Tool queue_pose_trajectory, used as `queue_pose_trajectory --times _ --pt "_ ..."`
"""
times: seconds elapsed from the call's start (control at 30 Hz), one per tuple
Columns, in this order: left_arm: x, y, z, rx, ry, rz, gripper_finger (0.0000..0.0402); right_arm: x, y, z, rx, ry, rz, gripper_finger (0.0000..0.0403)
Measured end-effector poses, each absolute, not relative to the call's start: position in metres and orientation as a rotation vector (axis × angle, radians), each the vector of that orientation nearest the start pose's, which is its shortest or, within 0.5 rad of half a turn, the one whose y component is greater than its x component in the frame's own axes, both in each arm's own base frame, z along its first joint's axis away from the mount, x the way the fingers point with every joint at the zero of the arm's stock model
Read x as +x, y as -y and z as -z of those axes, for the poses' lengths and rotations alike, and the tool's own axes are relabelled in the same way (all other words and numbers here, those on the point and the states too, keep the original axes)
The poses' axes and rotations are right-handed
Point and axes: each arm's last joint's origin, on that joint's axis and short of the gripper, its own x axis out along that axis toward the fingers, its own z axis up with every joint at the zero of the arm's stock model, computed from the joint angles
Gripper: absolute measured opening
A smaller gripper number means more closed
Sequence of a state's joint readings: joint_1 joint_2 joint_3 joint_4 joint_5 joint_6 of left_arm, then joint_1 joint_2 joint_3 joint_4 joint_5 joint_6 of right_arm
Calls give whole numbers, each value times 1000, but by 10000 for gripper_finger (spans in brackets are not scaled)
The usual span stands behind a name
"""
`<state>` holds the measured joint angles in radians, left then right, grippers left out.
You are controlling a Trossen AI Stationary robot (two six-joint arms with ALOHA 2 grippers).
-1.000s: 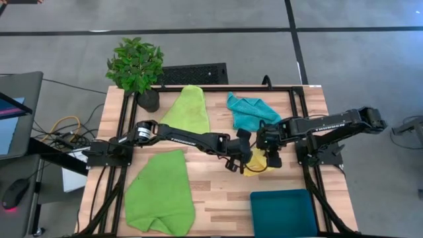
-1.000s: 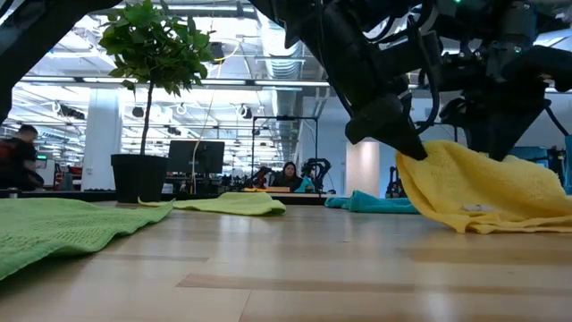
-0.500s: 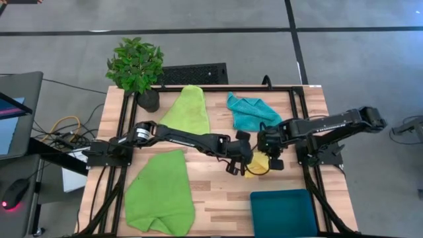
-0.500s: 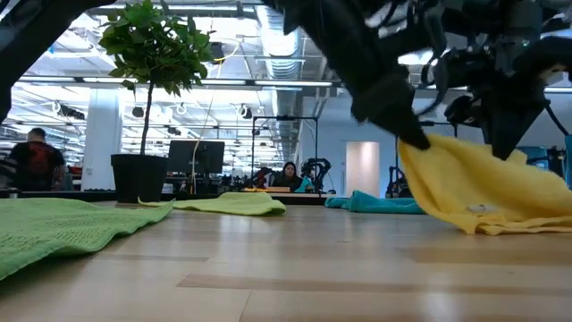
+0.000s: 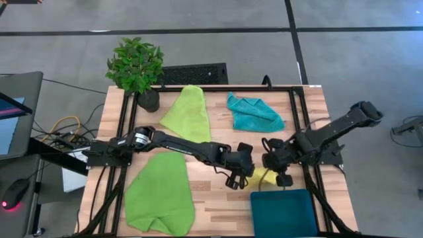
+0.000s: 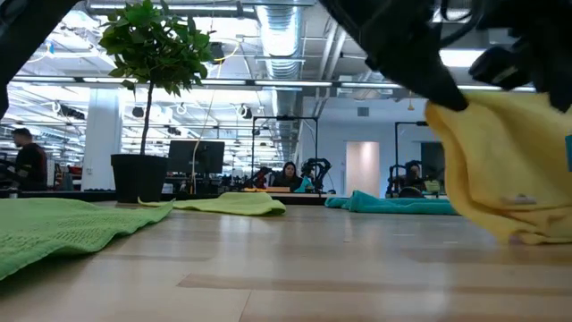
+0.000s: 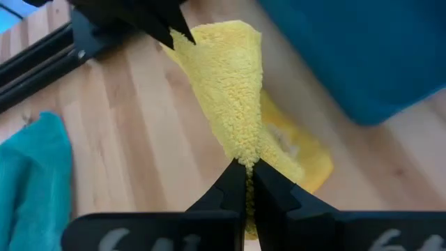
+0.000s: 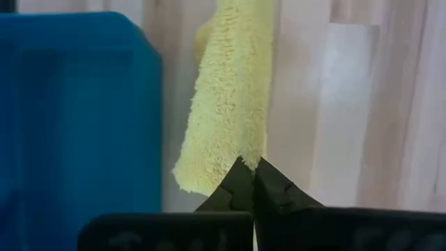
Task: Fold microfiber towels
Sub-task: Put the folded yellow towel into the bin
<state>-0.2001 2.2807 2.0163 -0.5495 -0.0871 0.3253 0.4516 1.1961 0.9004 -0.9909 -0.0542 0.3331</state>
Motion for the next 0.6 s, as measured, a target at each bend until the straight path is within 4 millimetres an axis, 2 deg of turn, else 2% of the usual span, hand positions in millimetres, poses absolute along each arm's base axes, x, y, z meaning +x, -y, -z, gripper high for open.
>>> queue_pose_trajectory --times 0.37,0.6 --pt "500 135 -236 353 -675 254 0 159 -132 -266 48 -1295 -238 6" --pt "498 159 -248 312 -601 264 0 141 -155 -271 46 -1264 -265 11"
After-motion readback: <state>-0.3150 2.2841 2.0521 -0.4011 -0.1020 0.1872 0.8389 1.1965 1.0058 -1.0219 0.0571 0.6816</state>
